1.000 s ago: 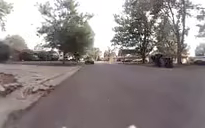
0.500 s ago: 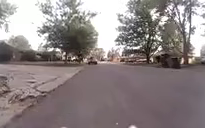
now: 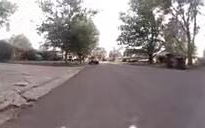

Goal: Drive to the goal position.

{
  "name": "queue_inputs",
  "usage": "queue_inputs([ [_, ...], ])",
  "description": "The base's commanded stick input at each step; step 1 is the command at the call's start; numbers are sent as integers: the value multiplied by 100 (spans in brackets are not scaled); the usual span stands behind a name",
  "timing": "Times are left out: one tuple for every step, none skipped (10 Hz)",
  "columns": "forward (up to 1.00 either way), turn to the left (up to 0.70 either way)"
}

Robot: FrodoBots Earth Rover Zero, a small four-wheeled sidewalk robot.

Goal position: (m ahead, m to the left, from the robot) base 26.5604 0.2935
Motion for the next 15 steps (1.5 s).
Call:
queue_inputs([
  [100,0],
  [100,0],
  [100,0],
  [100,0],
  [100,0],
  [100,0],
  [100,0],
  [100,0],
  [100,0],
  [100,0],
  [100,0],
  [100,0],
  [100,0],
  [100,0],
  [100,0],
])
